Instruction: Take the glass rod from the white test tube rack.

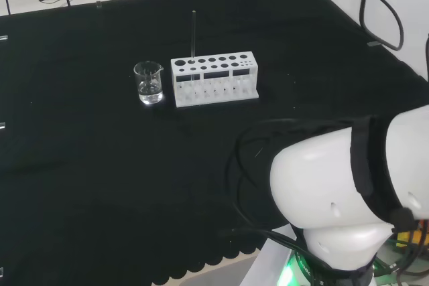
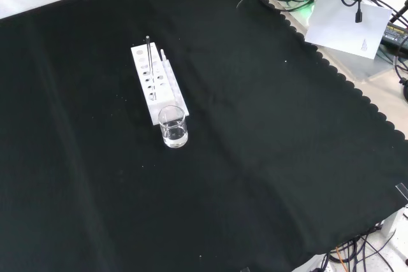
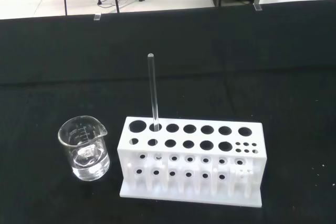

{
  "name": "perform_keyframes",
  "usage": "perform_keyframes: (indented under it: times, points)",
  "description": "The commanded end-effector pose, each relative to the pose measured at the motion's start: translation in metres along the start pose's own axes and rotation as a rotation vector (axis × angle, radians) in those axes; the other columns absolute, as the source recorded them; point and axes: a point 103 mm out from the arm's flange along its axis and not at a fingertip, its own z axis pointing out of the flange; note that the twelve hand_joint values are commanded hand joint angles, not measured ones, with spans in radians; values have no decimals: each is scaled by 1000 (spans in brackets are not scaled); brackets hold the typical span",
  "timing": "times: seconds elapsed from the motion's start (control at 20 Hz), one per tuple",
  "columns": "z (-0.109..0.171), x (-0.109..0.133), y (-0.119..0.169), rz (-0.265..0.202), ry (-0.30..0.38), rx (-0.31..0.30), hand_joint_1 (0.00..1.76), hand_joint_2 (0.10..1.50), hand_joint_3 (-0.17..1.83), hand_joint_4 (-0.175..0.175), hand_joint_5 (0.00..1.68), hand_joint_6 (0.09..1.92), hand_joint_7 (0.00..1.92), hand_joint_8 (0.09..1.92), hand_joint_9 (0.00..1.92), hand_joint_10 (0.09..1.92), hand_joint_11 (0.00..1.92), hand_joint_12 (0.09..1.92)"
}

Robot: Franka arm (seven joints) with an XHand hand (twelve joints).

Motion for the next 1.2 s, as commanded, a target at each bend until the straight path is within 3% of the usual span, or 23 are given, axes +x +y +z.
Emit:
perform_keyframes:
  times: [0.05,0.8,1.2]
  points:
    - [4,-5,46,-7,11,2,624,856,563,-168,21,87,0,346,0,488,0,819]
    - [54,6,141,-50,14,45,665,854,554,-172,62,87,0,433,0,579,0,946]
    - [89,11,170,-75,53,88,670,863,549,-175,79,87,0,504,0,640,0,1006]
